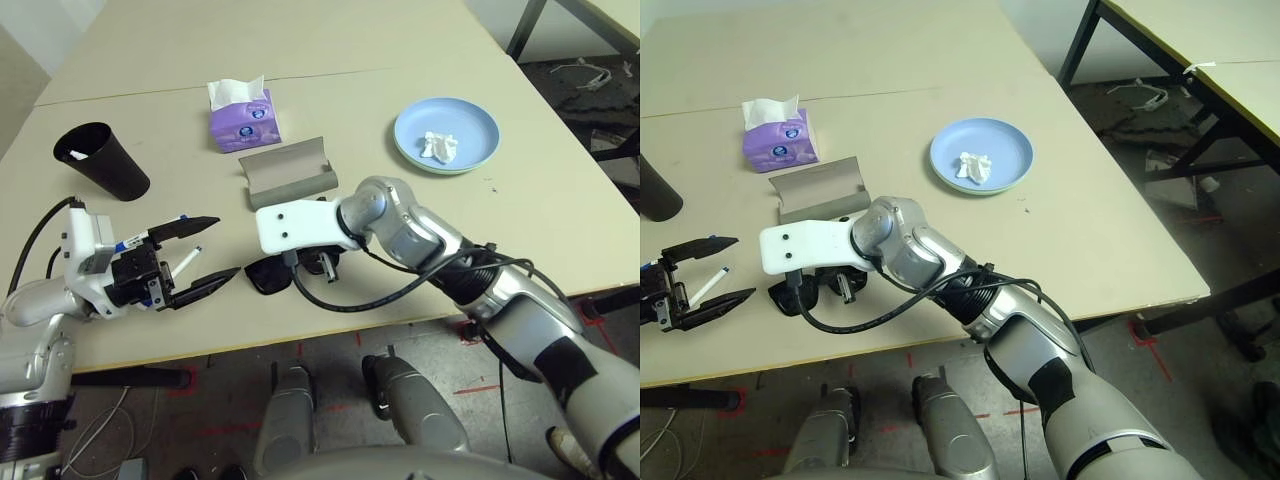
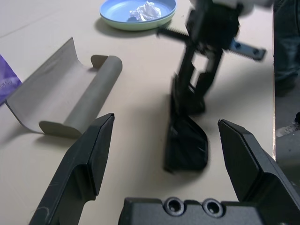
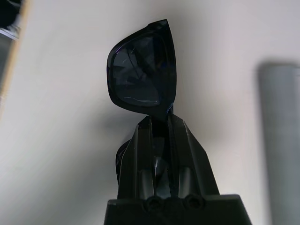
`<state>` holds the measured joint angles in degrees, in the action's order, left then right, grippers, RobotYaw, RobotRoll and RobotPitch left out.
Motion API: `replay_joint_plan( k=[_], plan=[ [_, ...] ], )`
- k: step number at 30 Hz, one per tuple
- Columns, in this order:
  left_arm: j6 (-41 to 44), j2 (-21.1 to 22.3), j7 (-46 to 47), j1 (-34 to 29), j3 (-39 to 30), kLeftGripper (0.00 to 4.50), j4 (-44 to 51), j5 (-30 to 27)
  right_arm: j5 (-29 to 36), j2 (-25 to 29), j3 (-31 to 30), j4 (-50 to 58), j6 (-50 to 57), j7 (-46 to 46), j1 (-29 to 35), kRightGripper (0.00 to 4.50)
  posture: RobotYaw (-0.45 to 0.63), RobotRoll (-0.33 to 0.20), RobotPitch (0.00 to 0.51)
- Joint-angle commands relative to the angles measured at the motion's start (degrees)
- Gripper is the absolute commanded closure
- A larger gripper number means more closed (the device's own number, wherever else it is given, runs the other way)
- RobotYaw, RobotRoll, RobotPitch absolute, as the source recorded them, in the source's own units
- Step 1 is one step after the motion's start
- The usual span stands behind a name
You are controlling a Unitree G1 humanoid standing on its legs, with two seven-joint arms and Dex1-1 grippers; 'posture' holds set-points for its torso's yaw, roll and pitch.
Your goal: Organize and tidy the items on the table.
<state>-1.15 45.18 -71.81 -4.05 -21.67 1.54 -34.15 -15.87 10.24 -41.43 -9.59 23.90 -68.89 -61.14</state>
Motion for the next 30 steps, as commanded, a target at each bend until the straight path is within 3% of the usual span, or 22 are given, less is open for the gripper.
replay_joint_plan(
  k=[1,10,20,30],
  plan=[
    [-0.8,-0.4,-0.1,-1.7,-1.0,0.00,-1.6,0.7,0.5,-1.1,2.2,-1.2,-2.1,0.9,-3.1,4.30,-0.11,0.000,0.224],
    [0.4,-0.7,1.8,-1.5,-1.8,0.00,-2.3,0.1,0.3,-3.0,4.2,-6.5,-6.7,3.7,-6.5,4.30,-0.11,0.000,0.220],
    [2.3,-2.0,11.3,0.1,-2.5,0.00,-3.1,2.1,-3.3,-6.9,7.1,-28.6,-22.5,18.9,-11.7,4.30,-0.11,0.000,0.223],
    [3.3,-3.7,14.2,-1.8,-2.5,0.00,-0.6,1.8,-5.6,-10.4,9.6,-43.7,-32.3,28.1,-17.7,4.30,-0.10,0.000,0.226]
  ],
)
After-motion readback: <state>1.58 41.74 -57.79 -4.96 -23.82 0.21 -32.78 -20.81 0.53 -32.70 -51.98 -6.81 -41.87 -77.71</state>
